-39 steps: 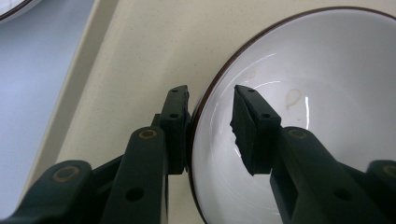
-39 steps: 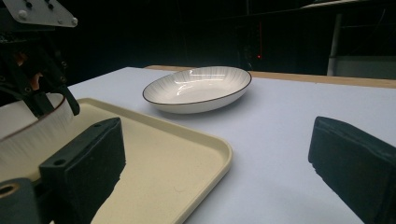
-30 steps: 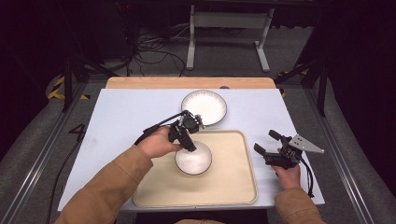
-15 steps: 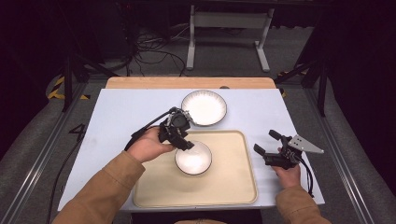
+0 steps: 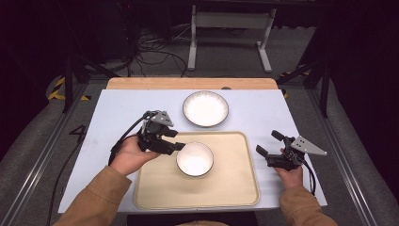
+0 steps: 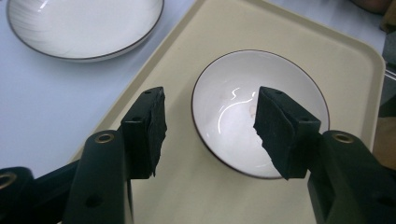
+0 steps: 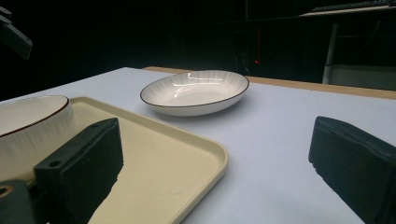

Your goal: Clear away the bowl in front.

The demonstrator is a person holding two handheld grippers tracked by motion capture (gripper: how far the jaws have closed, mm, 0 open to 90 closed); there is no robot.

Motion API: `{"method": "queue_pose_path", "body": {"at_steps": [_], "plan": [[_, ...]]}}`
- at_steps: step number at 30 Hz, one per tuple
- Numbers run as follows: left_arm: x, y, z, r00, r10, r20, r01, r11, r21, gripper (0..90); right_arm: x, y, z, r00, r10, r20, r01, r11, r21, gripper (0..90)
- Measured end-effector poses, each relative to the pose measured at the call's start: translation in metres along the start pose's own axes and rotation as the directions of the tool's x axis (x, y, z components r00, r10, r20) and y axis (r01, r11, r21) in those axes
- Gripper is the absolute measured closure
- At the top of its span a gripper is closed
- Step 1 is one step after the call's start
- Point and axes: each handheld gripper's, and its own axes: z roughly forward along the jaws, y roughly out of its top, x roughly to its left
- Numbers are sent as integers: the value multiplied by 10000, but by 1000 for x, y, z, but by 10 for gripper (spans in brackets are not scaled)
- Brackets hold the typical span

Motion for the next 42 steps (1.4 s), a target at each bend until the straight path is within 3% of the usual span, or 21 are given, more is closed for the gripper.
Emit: {"method": "queue_pose_path", "body": {"at_steps": [6, 10, 19, 23, 26, 32, 36, 39, 42], "plan": [[4, -21, -9, 9987, -396, -309, 375, 9971, -656, 407, 1, 0, 0, 10000, 11, -26, -11, 10000, 27, 33], [10, -38, -17, 9971, -665, -369, 602, 9867, -1510, 403, 1, 0, 0, 9999, -108, -3, 108, 9999, 62, 31], [18, -74, -33, 9915, -925, -914, 606, 9505, -3047, 355, 2, 0, -2, 9997, -225, -54, 226, 9997, 121, 24], [17, -91, -35, 9902, -952, -1019, 516, 9290, -3663, 323, 3, 1, -2, 9997, -213, -107, 214, 9997, 132, 20], [16, -104, -34, 9887, -916, -1186, 375, 9177, -3955, 303, 4, 0, -3, 9997, -205, -129, 206, 9997, 129, 20], [22, -127, -34, 9823, -1526, -1082, 899, 8923, -4424, 264, 3, 0, -3, 9997, -221, -84, 221, 9997, 47, 18], [25, -137, -33, 9788, -1667, -1190, 910, 8746, -4763, 244, 3, 0, -3, 9997, -237, -73, 238, 9997, 33, 18], [25, -143, -30, 9787, -1692, -1164, 915, 8667, -4905, 225, 3, 0, -3, 9996, -268, -99, 268, 9996, 45, 18], [26, -148, -26, 9799, -1651, -1119, 887, 8633, -4968, 217, 3, 0, -4, 9996, -273, -93, 273, 9996, 33, 17]]}}
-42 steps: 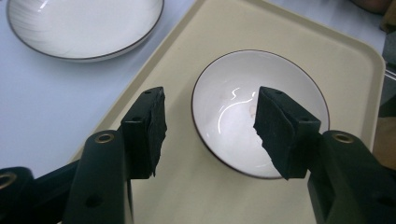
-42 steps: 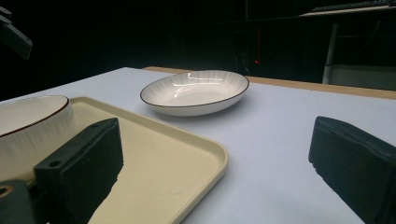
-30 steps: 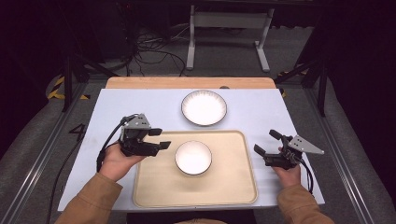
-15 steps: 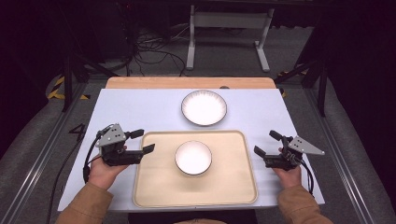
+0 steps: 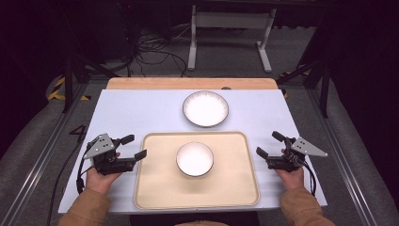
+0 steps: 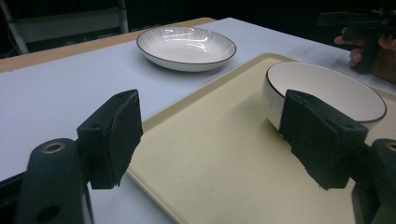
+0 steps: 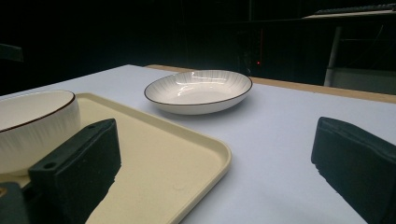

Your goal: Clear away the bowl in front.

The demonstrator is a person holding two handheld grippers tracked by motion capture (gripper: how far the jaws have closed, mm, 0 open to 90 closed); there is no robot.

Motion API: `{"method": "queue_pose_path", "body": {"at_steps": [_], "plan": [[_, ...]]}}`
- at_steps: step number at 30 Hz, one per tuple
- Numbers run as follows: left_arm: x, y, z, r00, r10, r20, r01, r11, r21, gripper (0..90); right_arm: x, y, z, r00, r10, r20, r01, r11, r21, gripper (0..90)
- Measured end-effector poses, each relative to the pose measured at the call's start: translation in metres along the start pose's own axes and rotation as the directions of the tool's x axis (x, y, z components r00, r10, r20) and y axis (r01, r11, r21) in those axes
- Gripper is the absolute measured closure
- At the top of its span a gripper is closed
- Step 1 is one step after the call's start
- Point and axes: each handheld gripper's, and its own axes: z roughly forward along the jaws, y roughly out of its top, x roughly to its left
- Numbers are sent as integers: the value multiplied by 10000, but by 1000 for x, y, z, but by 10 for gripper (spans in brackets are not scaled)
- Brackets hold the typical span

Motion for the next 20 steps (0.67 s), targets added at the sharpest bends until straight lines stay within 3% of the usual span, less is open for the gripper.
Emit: {"method": "queue_pose_path", "body": {"at_steps": [9, 10, 13, 16, 20], "plan": [[6, -18, 3, 10000, 21, -90, -21, 10000, -56, 167, 0, 0, -1, 10000, 25, -35, -26, 10000, -48, 17], [8, -23, 3, 9997, -95, -207, 89, 9996, -251, 171, 0, 0, -1, 10000, 31, -44, -31, 10000, -54, 17], [11, -28, 3, 9990, -297, -339, 290, 9994, -194, 174, 0, 0, -1, 10000, 49, -53, -50, 10000, -63, 17], [16, -31, 2, 9958, -769, -495, 756, 9967, -291, 172, 0, 0, -1, 10000, 49, -65, -50, 10000, -72, 17], [17, -32, 4, 9951, -779, -616, 771, 9969, -156, 168, 0, 0, -1, 10000, 45, -65, -45, 10000, -80, 17]]}}
